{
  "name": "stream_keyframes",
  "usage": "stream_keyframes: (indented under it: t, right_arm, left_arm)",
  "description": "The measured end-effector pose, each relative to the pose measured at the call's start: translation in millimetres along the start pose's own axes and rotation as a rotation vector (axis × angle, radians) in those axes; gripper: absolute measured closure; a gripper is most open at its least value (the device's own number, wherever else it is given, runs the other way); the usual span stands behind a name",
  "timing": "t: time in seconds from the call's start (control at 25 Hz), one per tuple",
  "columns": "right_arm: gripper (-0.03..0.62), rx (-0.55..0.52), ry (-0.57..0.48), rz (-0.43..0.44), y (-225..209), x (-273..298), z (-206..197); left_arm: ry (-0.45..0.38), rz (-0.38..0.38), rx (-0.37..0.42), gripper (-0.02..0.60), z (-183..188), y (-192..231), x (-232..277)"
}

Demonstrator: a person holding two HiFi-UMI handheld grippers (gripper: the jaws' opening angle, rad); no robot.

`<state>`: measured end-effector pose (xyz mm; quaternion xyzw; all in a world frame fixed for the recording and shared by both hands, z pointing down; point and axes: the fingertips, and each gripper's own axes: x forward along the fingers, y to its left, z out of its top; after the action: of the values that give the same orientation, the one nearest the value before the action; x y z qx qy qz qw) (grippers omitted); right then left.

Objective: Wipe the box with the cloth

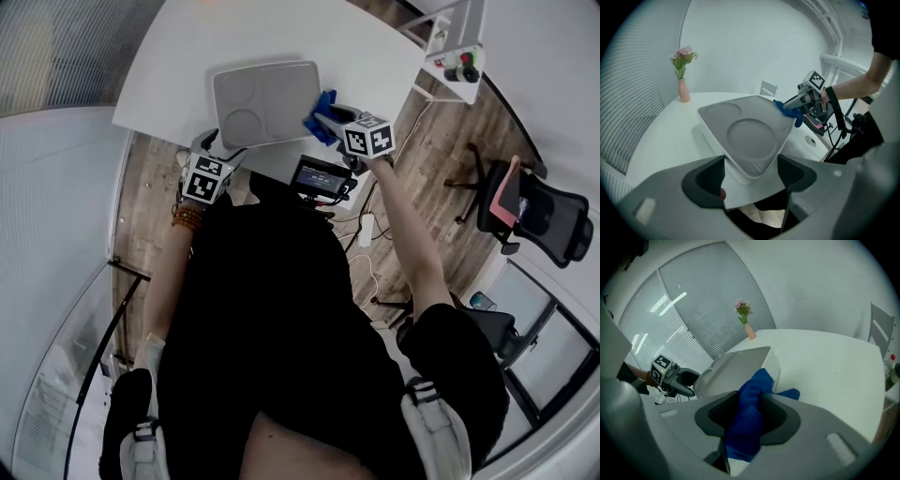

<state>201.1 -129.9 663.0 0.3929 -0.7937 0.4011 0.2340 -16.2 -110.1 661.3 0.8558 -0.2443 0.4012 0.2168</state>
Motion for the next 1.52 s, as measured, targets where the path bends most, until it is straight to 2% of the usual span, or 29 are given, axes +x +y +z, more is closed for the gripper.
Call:
stream_keyframes:
  t: [0.24,0.4,0.56,0.72,0.8,0.96,1.08,1.16,1.32,1.52]
  right_arm:
    - [0.439,0.034,0.01,0.045,9,-8,-18]
    - [0.468,0.096,-0.02,0.05,11,-15,-24]
    - [0.501,0.158,-0.033,0.133,15,-24,-29]
    - [0.519,0.121,0.0,0.233,20,-39,-33]
    - [0.519,0.09,-0.025,0.248,16,-48,-19]
    - [0.519,-0.02,-0.169,0.198,4,-61,53]
    - [0.517,-0.164,-0.269,0.117,-2,-52,115]
    - [0.517,-0.288,-0.29,0.068,-1,-37,143]
    - [0.517,-0.496,-0.227,0.029,10,4,158]
    - [0.514,-0.652,-0.036,0.01,14,52,124]
  left_arm:
    - [-0.001,0.014,-0.014,0.226,-1,-2,-2]
    - [0.0,0.011,-0.006,0.226,0,-2,0]
    - [-0.003,0.031,0.019,0.226,-2,0,0]
    - [0.004,0.037,0.033,0.227,-6,-3,-4]
    - [-0.013,0.035,0.059,0.244,-3,-4,-9]
    - [-0.054,0.048,0.078,0.249,6,-2,-21]
    - [-0.05,0.063,0.092,0.249,10,2,-20]
    - [-0.047,0.064,0.094,0.249,11,3,-18]
    - [-0.052,0.058,0.086,0.249,12,1,-16]
    - [-0.058,0.055,0.079,0.249,12,2,-14]
